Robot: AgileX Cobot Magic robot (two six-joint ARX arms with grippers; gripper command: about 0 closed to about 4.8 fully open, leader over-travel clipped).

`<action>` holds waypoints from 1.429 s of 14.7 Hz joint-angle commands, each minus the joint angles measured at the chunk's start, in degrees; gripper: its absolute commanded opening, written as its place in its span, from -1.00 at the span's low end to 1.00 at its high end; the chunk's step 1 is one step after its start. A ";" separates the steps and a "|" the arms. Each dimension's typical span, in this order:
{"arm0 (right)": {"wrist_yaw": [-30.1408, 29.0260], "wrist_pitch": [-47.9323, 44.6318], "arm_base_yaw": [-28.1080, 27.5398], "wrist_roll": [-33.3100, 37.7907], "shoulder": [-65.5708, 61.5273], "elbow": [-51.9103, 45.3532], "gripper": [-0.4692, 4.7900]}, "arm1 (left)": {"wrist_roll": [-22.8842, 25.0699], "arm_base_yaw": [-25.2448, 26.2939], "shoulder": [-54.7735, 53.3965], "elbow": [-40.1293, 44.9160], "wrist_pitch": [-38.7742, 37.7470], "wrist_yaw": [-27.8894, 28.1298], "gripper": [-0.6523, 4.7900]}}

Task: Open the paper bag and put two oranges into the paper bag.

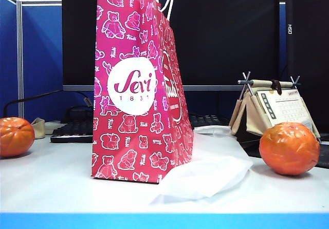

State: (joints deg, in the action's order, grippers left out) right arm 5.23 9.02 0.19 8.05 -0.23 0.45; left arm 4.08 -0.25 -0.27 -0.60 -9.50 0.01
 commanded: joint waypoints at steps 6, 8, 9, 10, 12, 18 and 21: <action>-1.95 -2.23 0.00 2.89 0.09 -0.44 -0.82 | -8.68 0.04 0.02 0.00 -0.57 -0.26 -0.14; -2.99 -3.13 0.00 4.31 0.09 -0.42 -0.82 | -19.67 0.04 0.02 0.00 1.57 -0.31 -0.14; -3.39 -3.78 -0.02 8.63 0.09 -0.42 -0.82 | -23.69 0.04 0.02 0.00 3.43 -1.05 -0.14; -4.07 -5.20 -0.02 13.79 0.09 -0.42 -0.82 | -25.64 0.04 0.02 -0.11 5.95 -3.80 -0.14; -9.07 -10.93 -0.02 19.58 0.09 -0.31 -0.77 | -25.99 0.04 0.02 -0.22 14.38 -12.96 -0.14; -21.38 -18.99 0.00 19.19 0.09 4.39 -0.37 | -25.35 0.02 -2.10 -11.45 11.93 -11.98 -0.14; -22.16 -15.67 0.00 18.27 -0.15 10.25 -0.37 | -25.29 0.02 -15.43 -23.21 12.17 -19.78 -0.14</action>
State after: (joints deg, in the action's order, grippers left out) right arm -16.60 -6.81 0.19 26.57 -0.27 9.30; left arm -21.47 -0.23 -12.32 -21.45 2.20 -16.64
